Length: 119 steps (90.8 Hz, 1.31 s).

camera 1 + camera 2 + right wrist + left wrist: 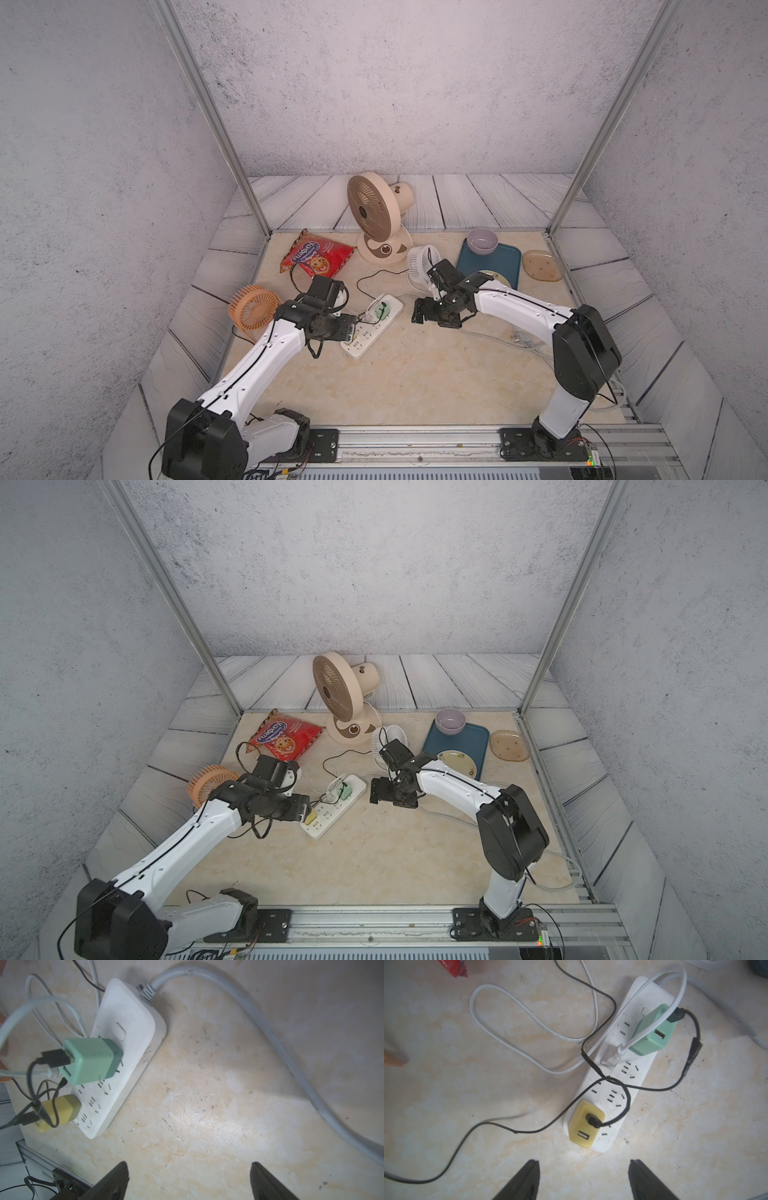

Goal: Unplug the desk fan from the power strip
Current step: Move the socket to the center of the board.

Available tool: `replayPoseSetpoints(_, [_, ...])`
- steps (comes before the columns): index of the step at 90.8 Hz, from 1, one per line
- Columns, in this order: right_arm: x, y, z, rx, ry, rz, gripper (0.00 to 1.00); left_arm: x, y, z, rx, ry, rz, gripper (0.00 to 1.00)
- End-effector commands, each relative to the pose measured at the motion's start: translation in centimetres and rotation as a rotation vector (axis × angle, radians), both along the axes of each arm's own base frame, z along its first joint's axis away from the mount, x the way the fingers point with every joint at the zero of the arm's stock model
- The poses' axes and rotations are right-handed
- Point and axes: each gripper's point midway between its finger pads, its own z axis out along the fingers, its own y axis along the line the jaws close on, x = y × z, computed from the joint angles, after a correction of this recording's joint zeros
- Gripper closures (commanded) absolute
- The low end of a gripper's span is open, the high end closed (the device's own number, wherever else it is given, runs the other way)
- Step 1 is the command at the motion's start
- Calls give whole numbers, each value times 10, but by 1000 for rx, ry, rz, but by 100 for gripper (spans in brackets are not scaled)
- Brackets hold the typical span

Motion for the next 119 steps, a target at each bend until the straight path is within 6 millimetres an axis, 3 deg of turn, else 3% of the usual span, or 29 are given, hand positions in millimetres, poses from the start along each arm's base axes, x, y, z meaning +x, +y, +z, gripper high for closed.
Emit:
replayPoseSetpoints(1, [1, -11, 14, 0, -33, -37, 8, 15, 3, -2, 100, -40, -72, 25])
replayPoseSetpoints(13, [2, -18, 21, -10, -57, -44, 8, 25, 0, -8, 147, -30, -134, 29])
replayPoseSetpoints(29, [3, -28, 25, -28, -76, -55, 8, 24, -12, -19, 134, 27, -239, 44])
replayPoseSetpoints(57, [5, -38, 30, -36, -100, -70, 8, 16, -21, -37, 99, 109, -284, 38])
replayPoseSetpoints(81, [4, -41, 31, -34, -105, -81, 8, 9, -21, -51, 88, 159, -254, 60])
replayPoseSetpoints(119, [-2, -32, 27, 89, -49, -182, 9, -8, -41, -46, 87, 148, -200, 78])
